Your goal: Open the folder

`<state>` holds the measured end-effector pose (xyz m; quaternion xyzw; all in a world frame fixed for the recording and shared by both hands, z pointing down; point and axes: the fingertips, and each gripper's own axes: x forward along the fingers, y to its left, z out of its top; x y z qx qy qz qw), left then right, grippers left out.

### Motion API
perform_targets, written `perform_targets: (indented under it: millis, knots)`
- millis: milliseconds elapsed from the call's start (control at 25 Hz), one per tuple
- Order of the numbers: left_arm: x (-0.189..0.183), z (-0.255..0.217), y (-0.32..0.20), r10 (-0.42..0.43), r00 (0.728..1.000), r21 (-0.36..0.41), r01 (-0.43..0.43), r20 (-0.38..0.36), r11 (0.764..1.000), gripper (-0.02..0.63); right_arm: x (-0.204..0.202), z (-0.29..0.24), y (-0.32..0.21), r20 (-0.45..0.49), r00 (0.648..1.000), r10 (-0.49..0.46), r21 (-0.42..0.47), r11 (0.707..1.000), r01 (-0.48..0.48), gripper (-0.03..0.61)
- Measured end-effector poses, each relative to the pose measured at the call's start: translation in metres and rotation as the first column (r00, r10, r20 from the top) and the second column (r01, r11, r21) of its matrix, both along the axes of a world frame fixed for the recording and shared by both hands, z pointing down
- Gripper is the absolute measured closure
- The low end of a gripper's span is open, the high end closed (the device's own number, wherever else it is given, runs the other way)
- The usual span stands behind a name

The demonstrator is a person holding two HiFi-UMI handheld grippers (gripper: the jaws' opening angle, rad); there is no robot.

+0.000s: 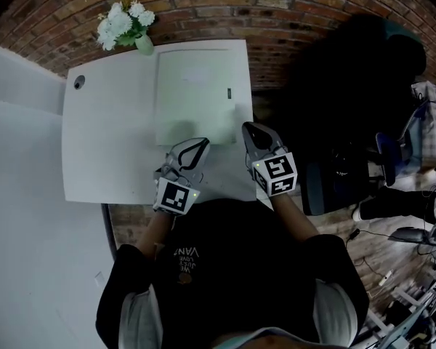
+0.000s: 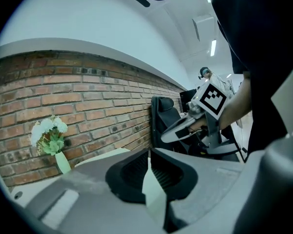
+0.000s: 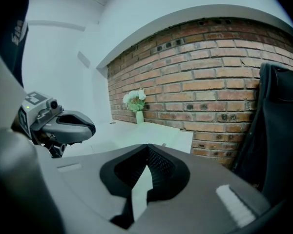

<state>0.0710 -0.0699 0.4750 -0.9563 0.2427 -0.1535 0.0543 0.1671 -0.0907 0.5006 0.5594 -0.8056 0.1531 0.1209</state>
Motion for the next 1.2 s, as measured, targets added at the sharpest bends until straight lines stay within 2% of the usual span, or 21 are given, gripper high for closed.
perform_targets:
  millis: [440, 600, 920, 1200]
  knots:
    - [0.008, 0.018, -0.004, -0.026, 0.999, -0.041, 0.028, 0.031, 0.999, 0.614, 0.006, 0.032, -0.037, -0.036, 0.997, -0.063, -0.050, 0.997, 0.061, 0.580]
    - [0.009, 0.036, -0.003, -0.020, 0.998, -0.039, 0.023, 0.068, 0.999, 0.611, 0.009, 0.042, -0.052, -0.047, 0.995, -0.083, -0.065, 0.995, 0.079, 0.580]
    - [0.019, 0.061, -0.002, -0.010, 0.994, -0.080, 0.018, 0.106, 0.997, 0.585, 0.009, 0.056, -0.070, -0.044, 0.992, -0.115, -0.094, 0.989, 0.111, 0.580]
    - [0.031, 0.076, -0.002, -0.002, 0.988, -0.085, 0.016, 0.156, 0.996, 0.525, 0.008, 0.065, -0.080, -0.045, 0.988, -0.148, -0.111, 0.984, 0.143, 0.580]
